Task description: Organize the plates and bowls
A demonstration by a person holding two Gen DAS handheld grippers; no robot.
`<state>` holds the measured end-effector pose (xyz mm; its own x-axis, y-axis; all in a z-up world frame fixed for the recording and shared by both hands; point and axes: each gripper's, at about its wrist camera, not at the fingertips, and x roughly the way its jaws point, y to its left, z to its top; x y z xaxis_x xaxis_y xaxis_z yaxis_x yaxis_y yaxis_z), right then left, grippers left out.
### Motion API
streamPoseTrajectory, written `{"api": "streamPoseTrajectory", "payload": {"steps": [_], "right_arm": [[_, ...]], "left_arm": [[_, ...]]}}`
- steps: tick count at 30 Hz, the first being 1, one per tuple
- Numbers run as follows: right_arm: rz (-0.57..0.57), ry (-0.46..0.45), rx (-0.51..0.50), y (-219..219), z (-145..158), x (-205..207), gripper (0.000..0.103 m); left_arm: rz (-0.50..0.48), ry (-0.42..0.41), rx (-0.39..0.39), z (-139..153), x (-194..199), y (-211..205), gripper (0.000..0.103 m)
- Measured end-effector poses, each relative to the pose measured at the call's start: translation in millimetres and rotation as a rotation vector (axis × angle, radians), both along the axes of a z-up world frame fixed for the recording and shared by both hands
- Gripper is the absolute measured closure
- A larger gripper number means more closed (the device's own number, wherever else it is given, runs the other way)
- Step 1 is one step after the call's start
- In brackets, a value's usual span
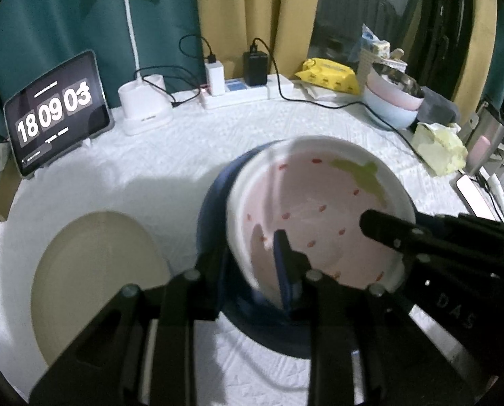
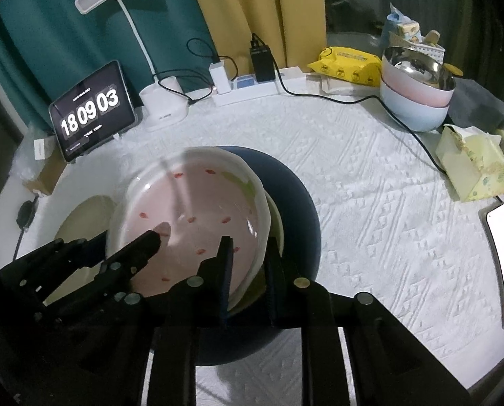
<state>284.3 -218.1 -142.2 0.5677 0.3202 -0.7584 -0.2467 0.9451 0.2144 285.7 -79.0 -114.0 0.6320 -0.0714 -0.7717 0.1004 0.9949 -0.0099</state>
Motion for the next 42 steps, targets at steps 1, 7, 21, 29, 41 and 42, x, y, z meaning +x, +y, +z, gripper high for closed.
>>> {"api": "streamPoseTrajectory", "payload": {"steps": [1, 7, 21, 29, 41, 42], "right_arm": [[-0.001, 0.0, 0.007, -1, 0, 0, 0.082], [-0.021, -0.035, -0.034, 0, 8, -4, 0.078], [-0.046, -0.083, -0.043, -23, 24, -7, 0.077], [-0.074, -0.097, -0.044, -38, 27, -3, 0.076], [-0.108, -0.068, -0.021, -60, 10, 11, 0.075], [-0.105, -0.064, -0.019, -60, 8, 12, 0.075]], "left_arm": [[-0.002, 0.0, -0.001, 0, 0, 0, 0.076], [-0.006, -0.008, -0.013, 5, 0, 3, 0.075], [0.045, -0.054, -0.019, 24, 1, 32, 0.074], [0.077, -0.031, -0.03, 17, 8, 50, 0.066], [0.054, 0.011, -0.034, 0, 17, 41, 0.065], [0.052, 0.019, -0.029, -3, 18, 39, 0.065]]}}
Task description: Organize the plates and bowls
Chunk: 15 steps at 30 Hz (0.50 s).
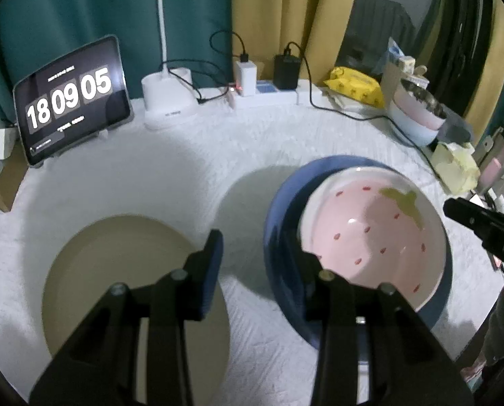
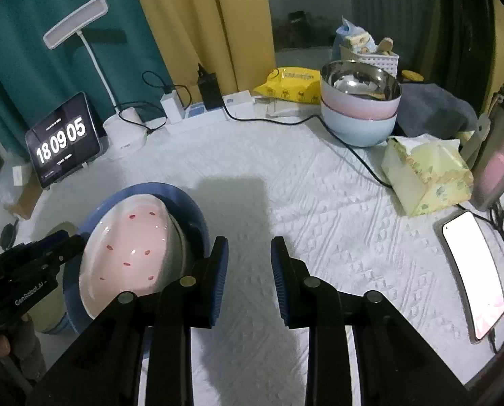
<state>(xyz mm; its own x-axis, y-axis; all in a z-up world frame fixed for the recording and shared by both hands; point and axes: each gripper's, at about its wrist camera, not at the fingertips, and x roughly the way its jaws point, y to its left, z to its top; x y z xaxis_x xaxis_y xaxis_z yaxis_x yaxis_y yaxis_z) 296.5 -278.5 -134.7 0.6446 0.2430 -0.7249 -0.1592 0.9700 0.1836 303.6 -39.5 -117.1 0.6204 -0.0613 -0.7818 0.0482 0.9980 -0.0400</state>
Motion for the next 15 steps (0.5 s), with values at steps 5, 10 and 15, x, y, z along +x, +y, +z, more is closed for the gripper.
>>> {"api": "streamPoseTrajectory", "payload": {"steps": [5, 10, 15], "right_arm": [[0.026, 0.03, 0.018, 1, -13, 5, 0.071], [0.032, 0.03, 0.029, -2, -19, 9, 0.07], [0.05, 0.07, 0.045, -2, -33, 15, 0.07]], "left_arm": [[0.002, 0.001, 0.015, -6, 3, -2, 0.064], [-0.005, -0.005, 0.015, -8, 5, 0, 0.064], [-0.029, -0.008, 0.0, -9, 8, 3, 0.064]]}}
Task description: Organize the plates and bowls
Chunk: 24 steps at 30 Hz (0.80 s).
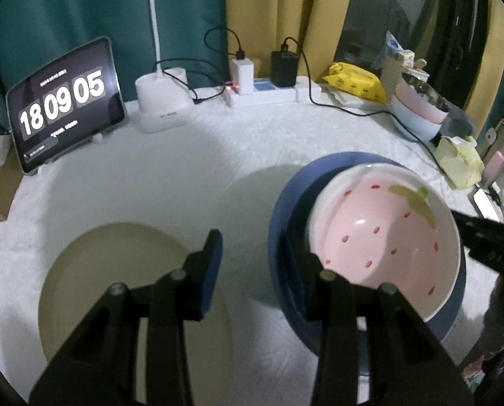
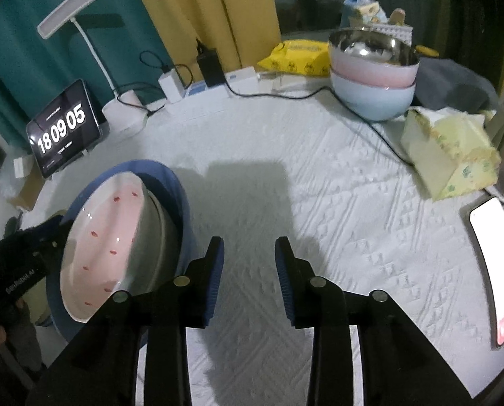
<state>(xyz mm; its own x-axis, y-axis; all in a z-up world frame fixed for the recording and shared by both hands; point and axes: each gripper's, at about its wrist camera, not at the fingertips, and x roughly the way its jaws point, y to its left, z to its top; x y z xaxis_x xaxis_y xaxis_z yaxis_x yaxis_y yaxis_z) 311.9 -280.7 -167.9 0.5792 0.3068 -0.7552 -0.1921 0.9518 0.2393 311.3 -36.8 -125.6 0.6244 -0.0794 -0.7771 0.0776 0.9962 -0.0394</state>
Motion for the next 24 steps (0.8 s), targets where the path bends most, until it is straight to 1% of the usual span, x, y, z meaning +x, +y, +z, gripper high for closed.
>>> {"api": "streamPoseTrajectory", "payload": {"steps": [3, 5, 6, 7, 8, 12, 16, 19, 20, 24], "right_arm": [[-0.004, 0.002, 0.021, -2, -2, 3, 0.07], [-0.031, -0.004, 0.046, -8, 1, 3, 0.07], [-0.035, -0.014, 0.062, -12, 4, 3, 0.07], [-0.034, -0.025, 0.07, -14, 9, 1, 0.07], [-0.033, -0.03, 0.07, -15, 12, 0, 0.07], [0.01, -0.048, 0.053, -9, 22, -6, 0.07], [0.026, -0.054, 0.025, -2, 23, -10, 0.07], [0.014, -0.027, 0.039, -2, 20, -8, 0.07], [0.009, -0.024, 0.043, -3, 21, -9, 0.07], [0.024, -0.05, 0.067, -4, 31, -17, 0.07]], "left_arm": [[-0.01, 0.007, -0.014, 0, 3, 1, 0.064], [-0.016, 0.018, -0.037, -1, 6, 5, 0.064], [-0.018, 0.019, -0.041, -1, 6, 6, 0.061], [-0.019, 0.018, -0.033, -1, 7, 6, 0.058], [-0.021, 0.02, -0.029, -1, 7, 7, 0.057], [-0.033, 0.013, 0.003, 0, 6, 3, 0.057], [-0.045, 0.029, 0.039, 1, 5, 0, 0.057], [-0.051, 0.058, 0.065, 1, 1, -2, 0.057], [-0.05, 0.056, 0.07, 1, -1, -3, 0.057], [-0.062, 0.042, 0.096, 0, -7, -7, 0.057]]}}
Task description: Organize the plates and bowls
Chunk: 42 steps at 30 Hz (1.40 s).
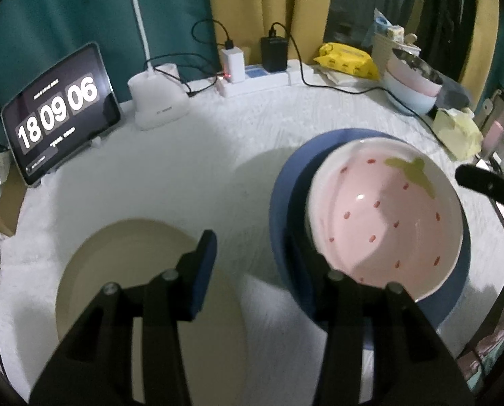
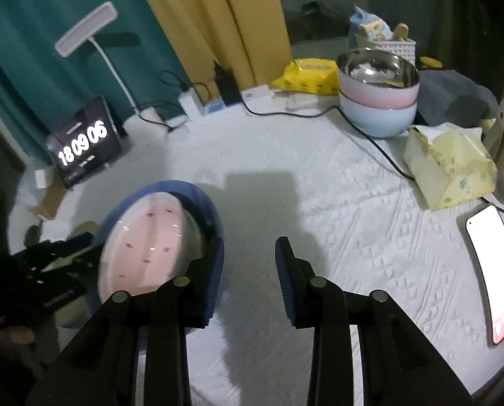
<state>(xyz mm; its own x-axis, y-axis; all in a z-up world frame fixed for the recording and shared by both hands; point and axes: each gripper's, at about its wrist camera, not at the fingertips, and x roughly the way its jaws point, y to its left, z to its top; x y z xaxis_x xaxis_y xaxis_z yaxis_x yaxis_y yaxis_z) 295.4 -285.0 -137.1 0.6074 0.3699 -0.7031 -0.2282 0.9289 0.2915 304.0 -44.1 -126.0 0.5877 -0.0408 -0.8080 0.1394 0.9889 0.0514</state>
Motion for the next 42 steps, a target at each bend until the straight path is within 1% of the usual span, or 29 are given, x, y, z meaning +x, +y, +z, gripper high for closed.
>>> {"api": "streamPoseTrajectory", "payload": {"steps": [2, 5, 7, 9, 11, 13, 15, 16, 17, 18, 19, 20, 21, 22, 24, 27, 33, 36, 42], "right_arm": [[0.021, 0.008, -0.014, 6, -2, 0, 0.07], [0.033, 0.044, -0.028, 16, -12, 5, 0.07], [0.045, 0.077, -0.044, 23, -21, 8, 0.068], [0.012, 0.062, -0.087, 29, -24, 7, 0.059], [-0.017, 0.065, -0.113, 32, -27, 8, 0.055], [-0.045, 0.083, -0.073, 28, -30, 10, 0.055], [-0.072, 0.096, 0.002, 18, -34, 13, 0.049], [-0.09, 0.104, 0.034, 14, -37, 13, 0.049], [-0.098, 0.105, 0.05, 11, -38, 12, 0.049], [-0.103, 0.099, 0.057, 11, -38, 11, 0.049], [-0.104, 0.095, 0.061, 11, -37, 10, 0.05], [-0.102, 0.091, 0.062, 13, -37, 9, 0.056], [-0.095, 0.083, 0.059, 15, -35, 9, 0.064], [-0.083, 0.069, 0.048, 19, -32, 7, 0.069], [-0.067, 0.046, 0.031, 27, -27, 4, 0.092], [-0.065, 0.028, 0.001, 38, -23, 1, 0.093], [-0.073, 0.033, 0.028, 34, -26, 1, 0.093], [-0.083, 0.036, 0.037, 32, -26, -1, 0.094], [-0.108, 0.047, 0.054, 23, -22, -5, 0.094]], "left_arm": [[0.003, -0.003, 0.003, -1, 1, 0, 0.057], [0.005, 0.006, -0.01, -1, 5, 2, 0.057], [0.006, 0.009, -0.016, -2, 5, 2, 0.057], [0.011, 0.008, -0.018, -2, 5, 2, 0.057], [0.026, 0.012, -0.036, -3, 5, 4, 0.057], [0.049, 0.011, -0.071, -4, 5, 7, 0.06], [0.057, -0.005, -0.086, -4, 2, 7, 0.061], [0.052, -0.008, -0.097, -4, 1, 6, 0.069], [0.044, -0.007, -0.114, -4, 0, 5, 0.073], [0.035, -0.012, -0.118, -4, -1, 2, 0.082], [0.03, -0.021, -0.104, -3, -2, -2, 0.09], [0.019, -0.032, -0.09, -3, -3, -7, 0.093], [0.028, -0.045, -0.071, -2, -4, -10, 0.093], [0.036, -0.049, -0.077, -2, -5, -10, 0.094], [0.041, -0.052, -0.118, -1, -4, -7, 0.094], [0.056, -0.043, -0.15, -1, -2, -3, 0.095], [0.048, -0.07, -0.156, 1, -9, -6, 0.095], [0.039, -0.066, -0.182, 2, -10, -6, 0.095], [0.019, -0.063, -0.205, 4, -12, -13, 0.095]]}}
